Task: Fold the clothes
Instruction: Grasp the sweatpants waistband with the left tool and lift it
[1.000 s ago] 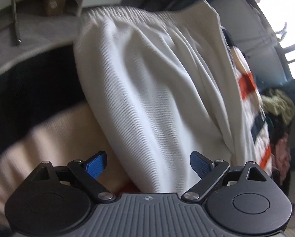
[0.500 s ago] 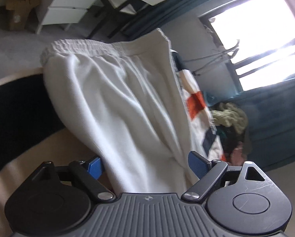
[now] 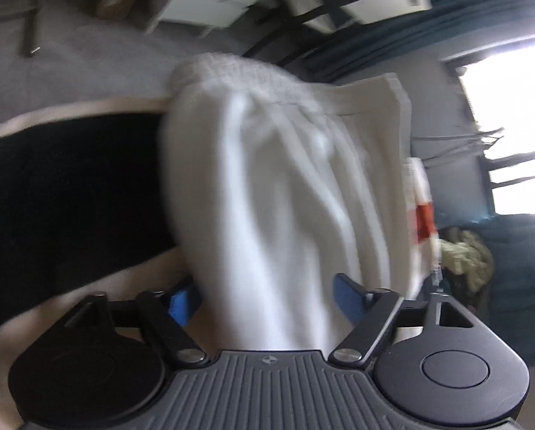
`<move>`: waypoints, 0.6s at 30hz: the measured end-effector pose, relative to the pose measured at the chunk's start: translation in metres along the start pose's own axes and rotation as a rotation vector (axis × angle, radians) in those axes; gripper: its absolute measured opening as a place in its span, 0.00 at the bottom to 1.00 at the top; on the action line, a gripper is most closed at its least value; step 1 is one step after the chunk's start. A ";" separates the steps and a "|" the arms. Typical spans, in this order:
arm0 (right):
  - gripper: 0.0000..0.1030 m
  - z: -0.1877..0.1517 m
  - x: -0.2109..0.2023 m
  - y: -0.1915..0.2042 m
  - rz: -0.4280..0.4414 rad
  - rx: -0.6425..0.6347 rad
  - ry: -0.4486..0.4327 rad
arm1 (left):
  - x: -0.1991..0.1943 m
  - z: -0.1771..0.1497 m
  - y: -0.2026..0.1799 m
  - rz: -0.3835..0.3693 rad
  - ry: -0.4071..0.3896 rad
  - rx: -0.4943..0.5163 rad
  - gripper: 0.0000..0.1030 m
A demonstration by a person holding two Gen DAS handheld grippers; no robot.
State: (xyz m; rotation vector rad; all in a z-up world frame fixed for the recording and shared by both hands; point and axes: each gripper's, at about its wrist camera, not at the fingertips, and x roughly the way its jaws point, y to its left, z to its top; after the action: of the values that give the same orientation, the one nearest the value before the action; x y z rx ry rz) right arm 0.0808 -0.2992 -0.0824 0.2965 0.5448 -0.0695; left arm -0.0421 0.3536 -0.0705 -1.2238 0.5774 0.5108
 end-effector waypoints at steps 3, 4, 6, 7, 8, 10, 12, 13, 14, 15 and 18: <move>0.83 0.001 -0.001 -0.006 -0.002 0.034 -0.002 | -0.010 -0.001 -0.016 -0.120 -0.064 0.081 0.66; 0.83 0.001 -0.001 -0.008 -0.005 0.048 -0.003 | -0.013 -0.002 -0.017 -0.131 -0.076 0.072 0.66; 0.83 0.002 0.000 -0.015 -0.014 0.081 0.001 | -0.015 -0.002 -0.015 -0.124 -0.080 0.035 0.66; 0.83 0.002 0.001 -0.018 -0.018 0.101 0.005 | -0.014 -0.002 -0.012 -0.106 -0.072 0.009 0.66; 0.83 0.002 0.002 -0.020 -0.021 0.120 0.010 | -0.011 -0.001 -0.007 -0.075 -0.061 -0.014 0.65; 0.83 0.002 0.004 -0.026 -0.025 0.152 0.018 | -0.006 0.004 0.003 -0.009 -0.036 -0.059 0.60; 0.83 0.002 0.005 -0.029 -0.030 0.174 0.023 | -0.002 0.006 0.008 0.024 -0.034 -0.101 0.57; 0.83 0.001 0.006 -0.031 -0.035 0.183 0.024 | 0.000 0.008 0.008 0.031 -0.040 -0.109 0.57; 0.83 0.001 0.007 -0.032 -0.043 0.192 0.025 | 0.002 0.009 0.008 0.038 -0.045 -0.118 0.55; 0.83 0.001 0.007 -0.034 -0.051 0.201 0.025 | 0.003 0.008 0.006 0.052 -0.048 -0.107 0.54; 0.82 0.000 0.009 -0.045 -0.064 0.270 0.034 | 0.005 0.007 -0.001 0.092 -0.057 -0.066 0.34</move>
State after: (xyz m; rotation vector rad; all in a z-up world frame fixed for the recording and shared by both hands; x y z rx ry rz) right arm 0.0824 -0.3421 -0.0987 0.5437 0.5790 -0.2016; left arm -0.0365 0.3599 -0.0713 -1.2450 0.5744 0.6447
